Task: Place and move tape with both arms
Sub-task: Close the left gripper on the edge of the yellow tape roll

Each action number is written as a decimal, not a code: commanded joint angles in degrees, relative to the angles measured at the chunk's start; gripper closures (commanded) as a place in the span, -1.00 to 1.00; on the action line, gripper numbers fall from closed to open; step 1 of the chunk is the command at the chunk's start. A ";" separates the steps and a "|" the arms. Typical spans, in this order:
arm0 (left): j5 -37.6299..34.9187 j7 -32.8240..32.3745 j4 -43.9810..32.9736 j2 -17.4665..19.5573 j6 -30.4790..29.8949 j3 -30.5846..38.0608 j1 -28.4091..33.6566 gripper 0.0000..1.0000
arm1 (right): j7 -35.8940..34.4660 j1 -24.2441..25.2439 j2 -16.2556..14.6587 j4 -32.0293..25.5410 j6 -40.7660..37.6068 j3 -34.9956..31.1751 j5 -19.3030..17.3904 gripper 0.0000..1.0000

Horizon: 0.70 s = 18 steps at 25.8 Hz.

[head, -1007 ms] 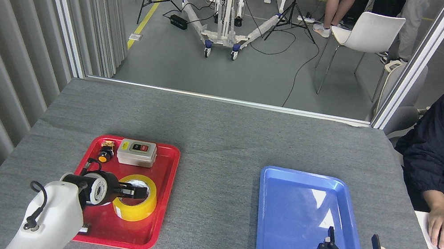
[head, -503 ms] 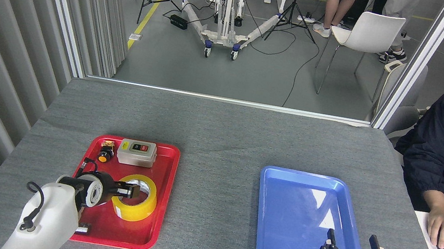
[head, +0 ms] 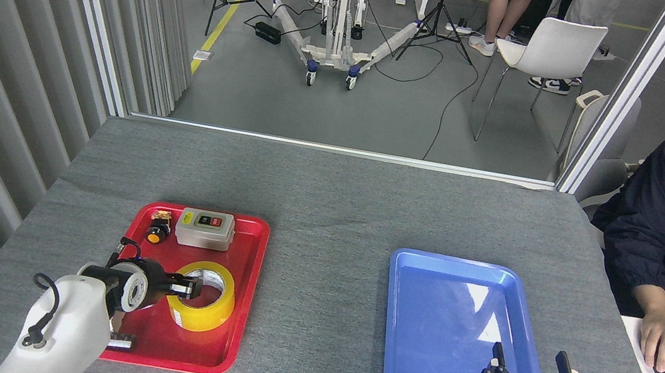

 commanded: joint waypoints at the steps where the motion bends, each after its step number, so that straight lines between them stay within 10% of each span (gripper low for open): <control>1: 0.00 -0.13 0.00 0.24 -0.19 0.00 0.04 -0.24 | 0.00 0.06 -0.08 0.03 0.02 0.00 0.09 -1.00; 18: -0.09 -0.48 0.00 0.59 -5.02 0.00 0.21 0.06 | 0.00 0.32 -0.08 0.20 0.20 0.00 -0.09 -1.00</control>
